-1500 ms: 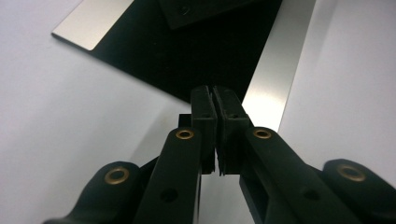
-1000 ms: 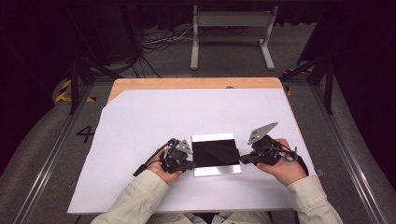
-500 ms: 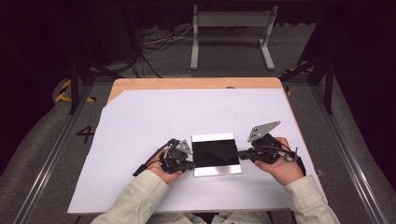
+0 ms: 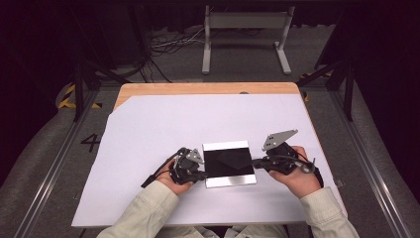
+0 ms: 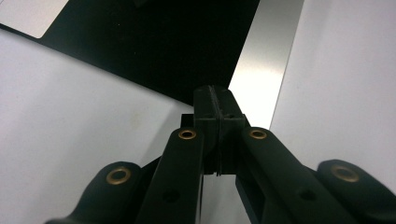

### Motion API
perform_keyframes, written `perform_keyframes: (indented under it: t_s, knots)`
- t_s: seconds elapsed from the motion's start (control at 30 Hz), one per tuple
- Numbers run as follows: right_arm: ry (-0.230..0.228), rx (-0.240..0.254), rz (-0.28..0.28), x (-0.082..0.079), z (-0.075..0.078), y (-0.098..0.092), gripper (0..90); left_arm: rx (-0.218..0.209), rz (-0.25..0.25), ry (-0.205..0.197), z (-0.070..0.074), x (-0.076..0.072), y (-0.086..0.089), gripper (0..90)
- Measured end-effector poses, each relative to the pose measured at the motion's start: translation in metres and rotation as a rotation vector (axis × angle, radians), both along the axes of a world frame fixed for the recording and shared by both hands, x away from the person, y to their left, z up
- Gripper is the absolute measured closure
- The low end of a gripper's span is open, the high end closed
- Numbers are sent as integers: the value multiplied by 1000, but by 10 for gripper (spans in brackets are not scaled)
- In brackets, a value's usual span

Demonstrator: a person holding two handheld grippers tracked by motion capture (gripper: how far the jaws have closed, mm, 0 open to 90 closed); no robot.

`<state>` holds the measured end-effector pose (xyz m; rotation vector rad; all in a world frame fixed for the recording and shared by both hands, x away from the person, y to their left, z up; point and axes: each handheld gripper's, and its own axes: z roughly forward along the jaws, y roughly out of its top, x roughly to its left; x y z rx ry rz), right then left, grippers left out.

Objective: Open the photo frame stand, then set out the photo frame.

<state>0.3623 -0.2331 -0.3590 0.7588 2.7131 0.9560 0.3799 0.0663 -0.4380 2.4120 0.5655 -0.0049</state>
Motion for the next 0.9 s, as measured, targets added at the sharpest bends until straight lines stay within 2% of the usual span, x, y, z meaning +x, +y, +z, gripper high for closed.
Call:
perform_keyframes:
  t_s: [0.17,0.43,0.53,0.63,0.77,0.9]
  knots:
    - [20,-33,1,-1,1,-2,891,-8,8,10,-1,2,3,867]
    - [16,-18,-19,-3,11,-11,850,-28,22,2,2,2,6,848]
    - [13,1,-33,-3,13,-13,811,-38,31,-9,5,2,9,846]
    - [17,41,-60,-2,15,-15,767,-52,46,-18,8,3,13,845]
    - [0,67,-84,-2,16,-15,724,-63,57,-25,11,4,17,844]
    - [17,116,-121,0,16,-14,644,-69,67,-34,13,5,20,842]
